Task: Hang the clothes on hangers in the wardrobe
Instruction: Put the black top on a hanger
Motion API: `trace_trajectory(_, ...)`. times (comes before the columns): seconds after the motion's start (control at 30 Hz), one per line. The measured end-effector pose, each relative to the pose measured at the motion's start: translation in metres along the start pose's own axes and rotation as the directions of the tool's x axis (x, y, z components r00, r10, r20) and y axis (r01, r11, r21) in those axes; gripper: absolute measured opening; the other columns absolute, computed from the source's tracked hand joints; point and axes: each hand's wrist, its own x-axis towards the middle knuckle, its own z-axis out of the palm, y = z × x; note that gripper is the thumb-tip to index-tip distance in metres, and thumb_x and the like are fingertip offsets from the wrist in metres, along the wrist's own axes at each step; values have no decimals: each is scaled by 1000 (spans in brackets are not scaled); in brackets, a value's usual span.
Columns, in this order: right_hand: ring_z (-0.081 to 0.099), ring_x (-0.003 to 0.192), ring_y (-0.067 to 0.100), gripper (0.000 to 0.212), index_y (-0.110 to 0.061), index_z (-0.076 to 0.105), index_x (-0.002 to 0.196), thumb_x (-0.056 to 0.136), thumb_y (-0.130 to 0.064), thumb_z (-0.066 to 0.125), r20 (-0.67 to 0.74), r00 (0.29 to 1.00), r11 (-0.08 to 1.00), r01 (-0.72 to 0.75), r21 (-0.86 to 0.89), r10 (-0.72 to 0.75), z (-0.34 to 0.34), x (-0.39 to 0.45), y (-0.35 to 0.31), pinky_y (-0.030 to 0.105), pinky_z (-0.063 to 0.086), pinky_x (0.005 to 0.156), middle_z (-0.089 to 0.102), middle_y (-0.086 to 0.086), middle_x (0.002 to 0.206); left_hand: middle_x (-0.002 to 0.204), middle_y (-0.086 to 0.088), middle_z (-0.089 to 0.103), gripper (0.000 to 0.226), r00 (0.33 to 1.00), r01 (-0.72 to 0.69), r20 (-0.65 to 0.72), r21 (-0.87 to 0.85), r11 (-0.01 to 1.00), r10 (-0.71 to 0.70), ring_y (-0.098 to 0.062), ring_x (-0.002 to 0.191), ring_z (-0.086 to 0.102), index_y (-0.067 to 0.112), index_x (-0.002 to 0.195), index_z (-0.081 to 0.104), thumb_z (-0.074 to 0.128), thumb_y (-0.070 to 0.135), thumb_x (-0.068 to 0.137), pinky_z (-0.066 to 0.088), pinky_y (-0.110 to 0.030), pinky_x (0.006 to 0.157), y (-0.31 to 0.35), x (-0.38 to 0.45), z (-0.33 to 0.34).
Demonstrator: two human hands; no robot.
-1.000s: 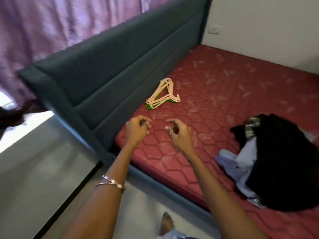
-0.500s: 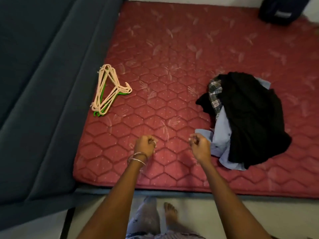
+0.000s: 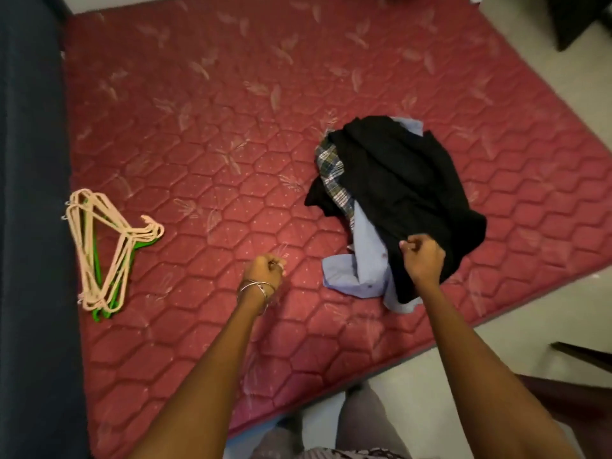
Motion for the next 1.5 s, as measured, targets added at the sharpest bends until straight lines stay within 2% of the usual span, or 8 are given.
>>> trace_trajectory(0.23, 18, 139, 43, 101, -20, 23, 149, 70, -56, 76, 351, 919, 912, -22, -410, 180, -6, 116, 0, 60, 17, 109, 22, 19, 152, 43, 11, 60, 25, 977, 211, 29, -291, 933, -211, 0, 32, 50, 16, 77, 56, 48, 1, 95, 38, -14, 40, 67, 46, 58)
trace_trajectory(0.4, 48, 120, 34, 42, -11, 55, 123, 89, -34, 62, 281, 960, 857, 157, -491, -15, 15, 142, 15, 54, 27, 103, 54, 15, 126, 45, 10, 61, 24, 937, 307, -23, -420, 854, -348, -1, 34, 52, 15, 79, 58, 47, 1, 95, 37, -11, 35, 101, 59, 113)
trace_trajectory(0.77, 29, 63, 2, 27, -18, 39, 68, 92, -14, 49, 188, 948, 555, -16, 832, -256, -65, 124, -41, 19, 30, 58, 32, -16, 64, 63, 1, 62, 43, 922, 384, 231, -646, 660, -310, -6, 42, 56, 15, 79, 60, 41, 50, 96, 41, -16, 36, 212, 71, 172)
trace_trajectory(0.9, 41, 63, -3, 23, -15, 52, 75, 91, 1, 55, 554, 355, 622, 109, 775, -753, -87, 90, -91, 15, 37, 62, 47, -13, 65, 71, -6, 71, 57, 896, 441, 401, -769, 462, -189, -17, 62, 68, 11, 81, 73, 36, 52, 96, 56, -25, 52, 234, 77, 145)
trace_trajectory(1.0, 59, 72, 12, 5, 0, 63, 94, 90, -2, 59, 857, -196, 816, 265, 515, -477, -84, 73, -106, 23, 48, 66, 67, 16, 86, 73, -2, 72, 15, 957, 288, 225, -656, 698, -184, -27, 86, 68, 7, 90, 68, 60, 19, 91, 56, -38, 85, 229, 78, 118)
trace_trajectory(1.07, 65, 79, 24, 16, 0, 66, 102, 92, -11, 60, 971, -116, 869, 434, 239, -209, -74, 78, -98, 29, 50, 65, 69, 22, 105, 72, 1, 72, 5, 989, 146, 83, -672, 726, -123, -19, 78, 69, 9, 84, 69, 65, 6, 85, 53, -42, 90, 219, 66, 93)
trace_trajectory(1.23, 59, 71, 19, 27, -14, 66, 78, 94, -35, 58, 565, 819, 923, -139, 358, -95, -48, 89, -104, 34, 50, 68, 67, 11, 83, 76, 1, 73, 22, 982, -31, 108, -710, 704, 152, -10, 70, 69, 11, 81, 72, 53, 10, 93, 57, -23, 64, 199, 5, 20)
trace_trajectory(1.5, 63, 94, 19, 32, -16, 62, 98, 78, -38, 71, 889, 365, 502, -734, 457, -275, 8, -11, -176, 35, 49, 96, 72, 11, 92, 89, 0, 72, 34, 917, -153, 160, -704, 694, 365, -13, 85, 67, 11, 95, 69, 76, 6, 62, 53, -23, 78, 120, -67, -75)
